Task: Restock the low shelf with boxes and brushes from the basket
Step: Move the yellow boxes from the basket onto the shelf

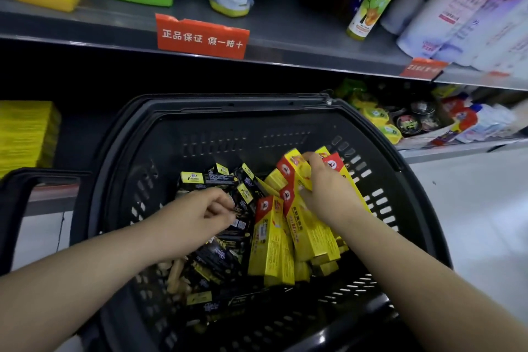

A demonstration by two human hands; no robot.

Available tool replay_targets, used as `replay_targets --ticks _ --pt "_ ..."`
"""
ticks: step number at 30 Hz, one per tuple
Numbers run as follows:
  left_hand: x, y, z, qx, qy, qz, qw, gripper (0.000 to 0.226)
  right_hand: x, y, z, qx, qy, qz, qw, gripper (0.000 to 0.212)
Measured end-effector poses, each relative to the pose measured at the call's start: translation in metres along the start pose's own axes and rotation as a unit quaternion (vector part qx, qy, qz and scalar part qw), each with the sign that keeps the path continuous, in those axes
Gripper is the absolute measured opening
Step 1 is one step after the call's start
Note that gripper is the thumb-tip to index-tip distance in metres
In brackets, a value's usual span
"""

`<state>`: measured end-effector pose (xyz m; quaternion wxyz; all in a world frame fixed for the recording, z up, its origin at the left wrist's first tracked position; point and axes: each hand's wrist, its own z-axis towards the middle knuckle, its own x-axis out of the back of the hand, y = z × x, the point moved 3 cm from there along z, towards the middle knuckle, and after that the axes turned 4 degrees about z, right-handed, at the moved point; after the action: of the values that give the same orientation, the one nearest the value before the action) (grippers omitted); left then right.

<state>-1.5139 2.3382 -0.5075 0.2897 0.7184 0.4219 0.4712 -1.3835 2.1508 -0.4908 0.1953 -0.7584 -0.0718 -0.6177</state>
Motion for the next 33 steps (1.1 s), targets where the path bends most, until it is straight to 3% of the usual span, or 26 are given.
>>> replay_targets --ticks 2,4,6,8,11,12,14,18,22,26,29,33 --pt "-0.004 0.001 -0.001 0.048 -0.014 -0.122 0.991 0.052 0.010 -0.027 -0.018 0.040 -0.001 0.116 0.992 0.056" --pt "-0.012 0.009 -0.004 0.083 -0.037 -0.299 0.950 0.070 0.011 -0.064 -0.043 0.120 -0.045 0.203 0.971 0.057" --pt "-0.016 0.011 -0.002 0.107 0.007 -0.430 0.896 0.051 0.008 -0.088 -0.058 0.182 -0.108 0.214 0.954 0.063" --pt "-0.014 0.007 0.003 0.149 0.073 -0.452 0.877 0.027 0.017 -0.081 -0.048 0.177 -0.154 0.204 0.950 0.054" --pt "-0.007 -0.002 0.008 0.172 0.104 -0.446 0.872 0.022 0.038 -0.023 -0.012 0.034 -0.127 0.133 0.982 0.050" --pt "-0.005 -0.003 0.009 0.173 0.100 -0.446 0.873 0.022 0.041 0.002 -0.003 -0.037 -0.115 0.055 0.991 0.061" --pt "-0.004 -0.002 0.009 0.170 0.091 -0.452 0.871 0.024 0.038 0.042 0.004 -0.160 -0.140 -0.076 0.974 0.081" --pt "-0.007 -0.001 0.010 0.172 0.073 -0.461 0.868 0.023 0.010 0.069 0.008 -0.218 -0.222 -0.116 0.943 0.075" --pt "-0.007 -0.001 0.009 0.183 0.064 -0.439 0.877 0.023 0.003 0.067 0.014 -0.252 -0.182 -0.114 0.944 0.080" --pt "-0.006 0.000 0.009 0.194 0.069 -0.445 0.871 0.028 0.023 0.034 0.008 -0.151 -0.142 -0.125 0.970 0.070" --pt "-0.006 0.001 0.009 0.186 0.070 -0.465 0.863 0.030 0.027 -0.018 -0.014 -0.032 -0.122 0.028 0.992 0.049" --pt "-0.008 0.005 0.011 0.137 0.054 -0.489 0.860 0.038 -0.002 -0.070 -0.046 0.093 -0.148 0.169 0.970 0.034"
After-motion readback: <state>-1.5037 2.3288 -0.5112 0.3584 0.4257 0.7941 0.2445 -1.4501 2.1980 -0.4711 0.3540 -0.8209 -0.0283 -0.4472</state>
